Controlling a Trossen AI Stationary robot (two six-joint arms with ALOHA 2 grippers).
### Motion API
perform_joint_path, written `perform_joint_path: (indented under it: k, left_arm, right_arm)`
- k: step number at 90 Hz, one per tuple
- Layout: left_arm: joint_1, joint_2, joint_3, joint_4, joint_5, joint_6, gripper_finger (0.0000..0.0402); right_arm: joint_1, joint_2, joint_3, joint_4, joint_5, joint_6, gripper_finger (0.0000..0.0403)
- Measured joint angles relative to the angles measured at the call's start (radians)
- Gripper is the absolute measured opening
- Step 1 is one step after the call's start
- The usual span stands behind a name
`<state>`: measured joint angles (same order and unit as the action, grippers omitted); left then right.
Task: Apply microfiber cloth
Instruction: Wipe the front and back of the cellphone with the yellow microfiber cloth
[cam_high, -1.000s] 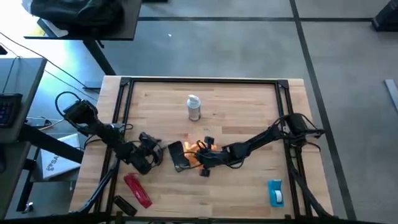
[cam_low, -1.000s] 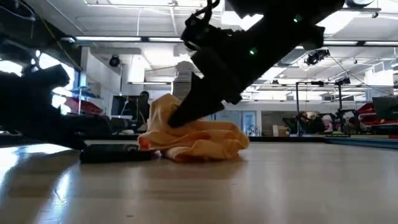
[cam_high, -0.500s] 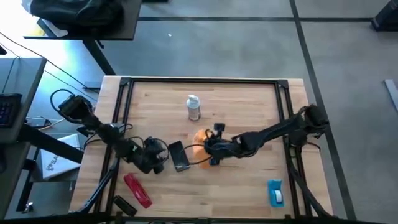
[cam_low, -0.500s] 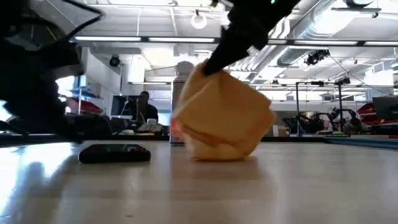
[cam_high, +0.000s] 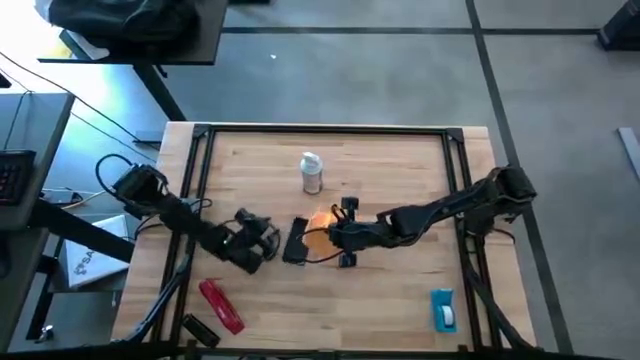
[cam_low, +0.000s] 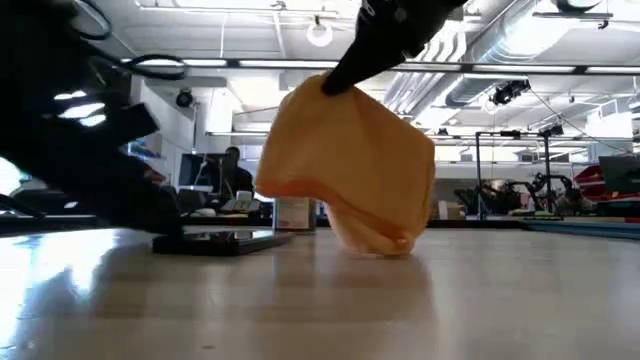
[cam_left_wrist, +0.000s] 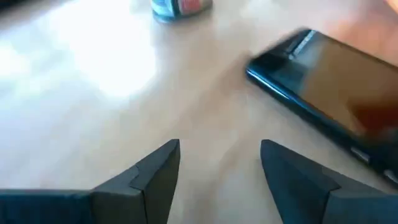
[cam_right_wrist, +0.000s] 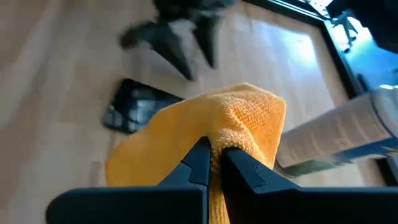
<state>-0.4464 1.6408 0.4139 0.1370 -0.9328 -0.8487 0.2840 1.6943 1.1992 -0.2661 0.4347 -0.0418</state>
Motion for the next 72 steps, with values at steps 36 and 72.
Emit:
perform_joint_path:
  k: [36, 72]
  left_arm:
    - [-0.147, -0.197, 0.001, 0.102, 0.031, 0.139, 0.0204]
    - [-0.197, 0.157, 0.046, 0.640, 0.041, 0.262, 0.0204]
  right_arm:
    - [-0.040, 0.026, -0.004, -0.182, 0.069, 0.009, 0.0000]
    - [-0.100, 0.250, -0.004, 0.289, -0.129, -0.150, 0.0000]
